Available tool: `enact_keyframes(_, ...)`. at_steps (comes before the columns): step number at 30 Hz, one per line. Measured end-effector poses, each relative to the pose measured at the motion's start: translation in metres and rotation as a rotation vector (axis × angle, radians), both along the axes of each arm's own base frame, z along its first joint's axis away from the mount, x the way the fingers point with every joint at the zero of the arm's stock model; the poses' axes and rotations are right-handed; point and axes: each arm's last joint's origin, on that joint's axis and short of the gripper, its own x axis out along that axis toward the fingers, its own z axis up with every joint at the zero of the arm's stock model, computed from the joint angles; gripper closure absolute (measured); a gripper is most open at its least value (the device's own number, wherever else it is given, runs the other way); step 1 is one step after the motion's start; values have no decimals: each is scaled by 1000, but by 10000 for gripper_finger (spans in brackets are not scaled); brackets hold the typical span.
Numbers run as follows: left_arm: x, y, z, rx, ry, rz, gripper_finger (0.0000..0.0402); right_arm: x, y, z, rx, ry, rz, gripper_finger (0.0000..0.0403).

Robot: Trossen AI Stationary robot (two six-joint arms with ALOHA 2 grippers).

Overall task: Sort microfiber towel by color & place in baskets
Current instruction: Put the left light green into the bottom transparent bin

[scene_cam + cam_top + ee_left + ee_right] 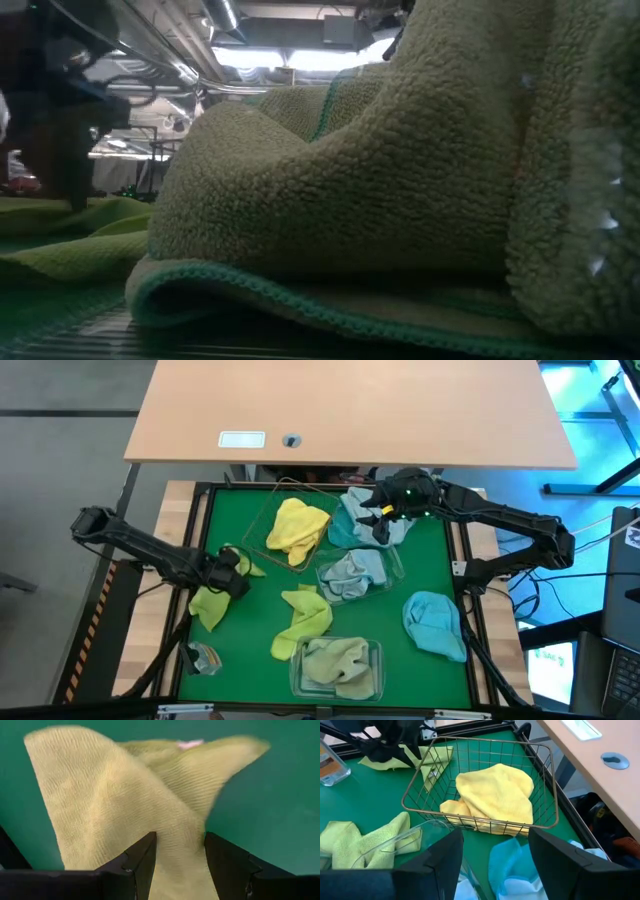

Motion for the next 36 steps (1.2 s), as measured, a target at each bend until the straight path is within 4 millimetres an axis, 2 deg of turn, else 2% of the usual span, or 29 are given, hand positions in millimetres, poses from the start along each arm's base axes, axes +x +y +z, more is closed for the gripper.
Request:
enact_keyframes(7, -8, 3, -32, 17, -52, 4, 239, 0, 0, 0, 0, 1, 0, 178)
enact_keyframes(12, -11, 4, -37, 23, -65, 25, 247, 0, 0, 0, 2, 5, 0, 178)
enact_keyframes(22, -10, 4, -38, 6, -76, 29, 362, -2, 0, -3, 11, 36, -4, 178)
enact_keyframes(25, -8, 2, -36, -20, -100, 26, 391, -2, 0, -3, 0, 39, -18, 178)
enact_keyframes(30, 0, -2, -23, -91, -117, -41, 392, -2, -1, -3, -8, 42, -31, 178)
enact_keyframes(36, 16, -7, 4, -104, -184, -133, 396, -2, -1, -3, -8, 42, -31, 178)
